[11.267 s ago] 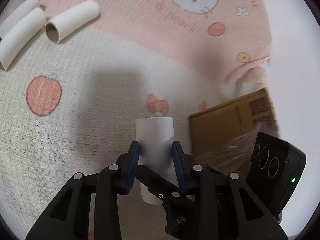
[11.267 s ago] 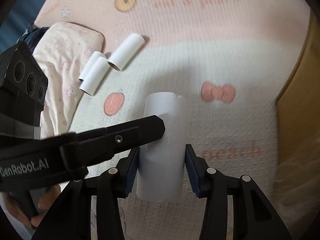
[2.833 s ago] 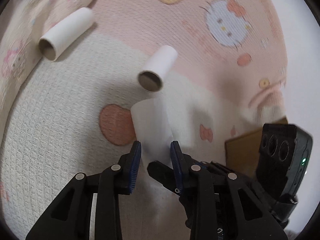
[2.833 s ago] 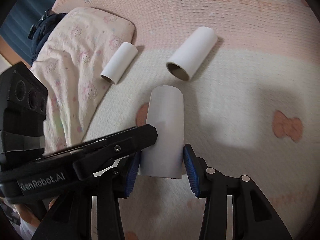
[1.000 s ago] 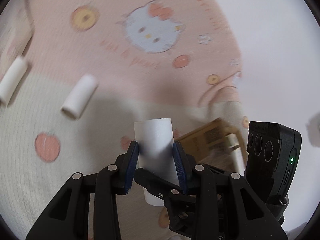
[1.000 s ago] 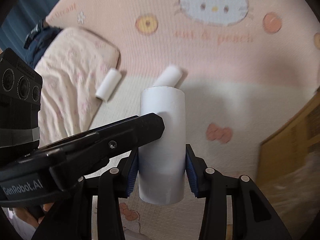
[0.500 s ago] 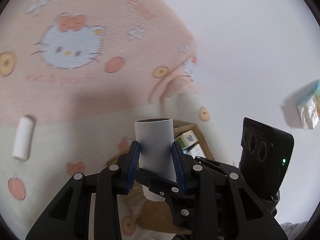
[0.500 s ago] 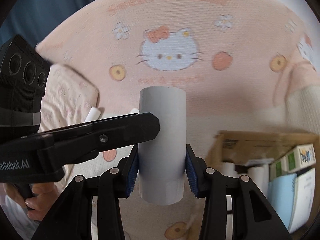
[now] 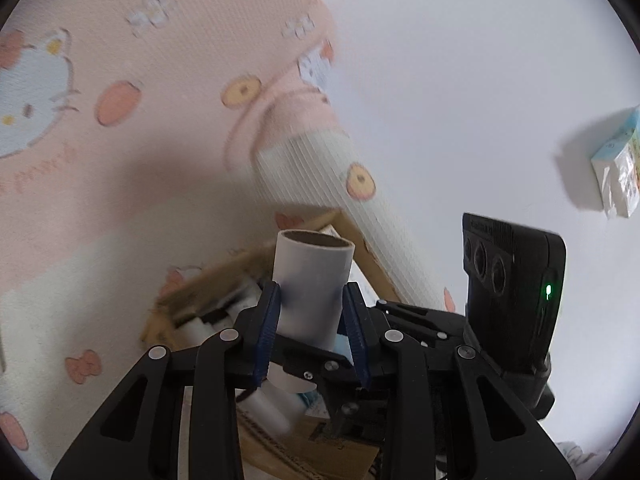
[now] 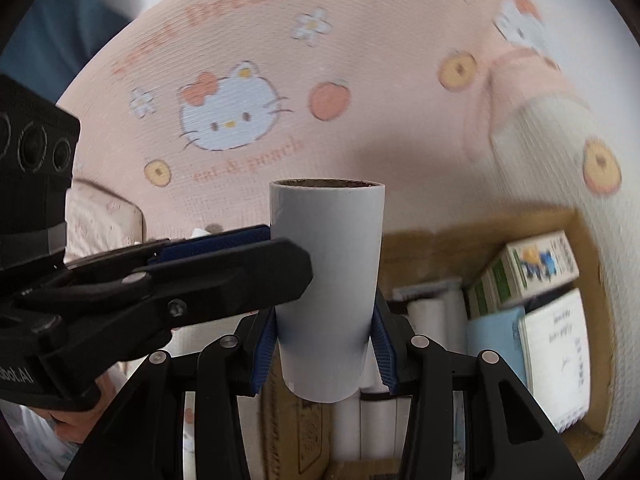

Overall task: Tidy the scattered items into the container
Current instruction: 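Lower the tube into the box and open the right gripper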

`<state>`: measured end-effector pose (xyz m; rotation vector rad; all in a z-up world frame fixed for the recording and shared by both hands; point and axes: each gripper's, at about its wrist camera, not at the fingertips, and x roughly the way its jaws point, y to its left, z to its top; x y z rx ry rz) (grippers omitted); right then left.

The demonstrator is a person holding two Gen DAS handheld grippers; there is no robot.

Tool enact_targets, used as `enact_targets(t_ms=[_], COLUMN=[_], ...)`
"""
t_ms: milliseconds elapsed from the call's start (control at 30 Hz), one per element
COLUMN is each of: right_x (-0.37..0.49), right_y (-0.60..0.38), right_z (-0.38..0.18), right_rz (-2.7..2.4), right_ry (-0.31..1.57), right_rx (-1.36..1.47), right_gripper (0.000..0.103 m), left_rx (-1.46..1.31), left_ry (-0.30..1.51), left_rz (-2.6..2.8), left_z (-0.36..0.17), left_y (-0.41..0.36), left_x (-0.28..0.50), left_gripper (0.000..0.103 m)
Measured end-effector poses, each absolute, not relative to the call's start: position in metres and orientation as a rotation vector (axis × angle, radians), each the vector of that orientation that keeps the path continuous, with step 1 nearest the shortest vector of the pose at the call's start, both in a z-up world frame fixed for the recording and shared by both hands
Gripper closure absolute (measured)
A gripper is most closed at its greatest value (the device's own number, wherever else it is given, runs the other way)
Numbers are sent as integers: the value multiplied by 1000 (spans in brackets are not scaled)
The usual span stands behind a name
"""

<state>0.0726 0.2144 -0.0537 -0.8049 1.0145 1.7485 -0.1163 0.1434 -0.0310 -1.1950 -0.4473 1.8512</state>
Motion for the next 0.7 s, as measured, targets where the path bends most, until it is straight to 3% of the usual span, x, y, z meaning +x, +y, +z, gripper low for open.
enact_targets(t_ms=[233,333,400,700], right_x=[93,107,117,108], right_y=[215,221,225,231], right_z=[-90,-105,-110,-125], right_rz=[1665,1624,1612,1612], right_ry=[1081,1188,1230,1223], right_rx=[-881,-857,-827,-932], right_gripper=[63,63,63,63], left_rx=[-1349,-1358,-1371,-1427], left_ry=[-372,-306,-294,-350], left_rz=[1775,1785,1776,1812], left_z=[-67,-72,-73,-82], left_y=[182,194,199,183], left_x=[-121,-122,-124,-134], left_gripper=[70,75,88,89])
